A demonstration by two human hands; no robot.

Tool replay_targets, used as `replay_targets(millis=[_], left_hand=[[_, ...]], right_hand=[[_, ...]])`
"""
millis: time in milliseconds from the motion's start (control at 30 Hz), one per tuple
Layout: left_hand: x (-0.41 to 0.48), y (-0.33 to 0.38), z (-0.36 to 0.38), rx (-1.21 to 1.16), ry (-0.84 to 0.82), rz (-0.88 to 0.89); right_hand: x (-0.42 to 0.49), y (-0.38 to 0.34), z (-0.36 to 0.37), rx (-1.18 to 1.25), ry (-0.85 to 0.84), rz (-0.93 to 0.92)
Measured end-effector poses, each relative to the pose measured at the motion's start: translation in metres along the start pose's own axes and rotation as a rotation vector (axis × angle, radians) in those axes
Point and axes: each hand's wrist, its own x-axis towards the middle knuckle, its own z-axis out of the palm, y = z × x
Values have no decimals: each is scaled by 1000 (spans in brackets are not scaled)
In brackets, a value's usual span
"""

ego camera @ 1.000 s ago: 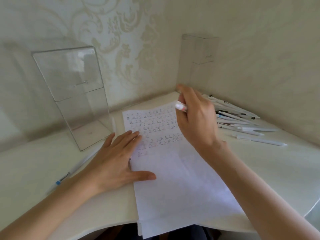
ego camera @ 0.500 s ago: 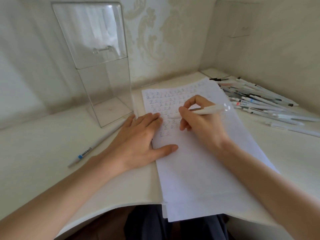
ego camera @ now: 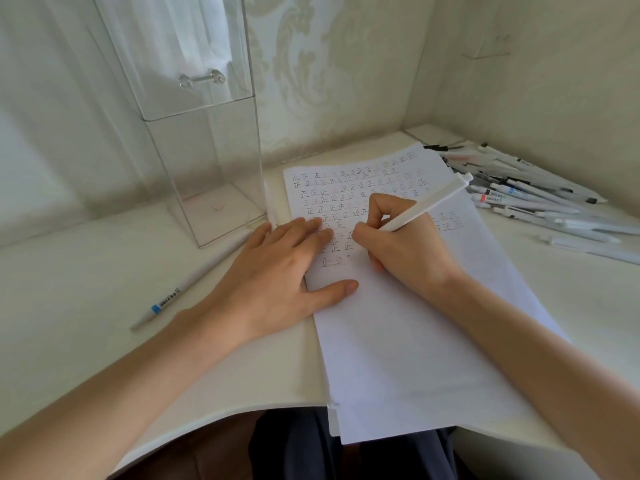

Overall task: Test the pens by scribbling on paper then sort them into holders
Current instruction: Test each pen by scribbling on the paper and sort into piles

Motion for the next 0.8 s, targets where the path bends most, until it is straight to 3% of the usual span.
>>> replay_targets(millis=[800], left_hand=[[0,0,0,-20,-12,-20]], right_hand=[[0,4,0,12,37,-25]])
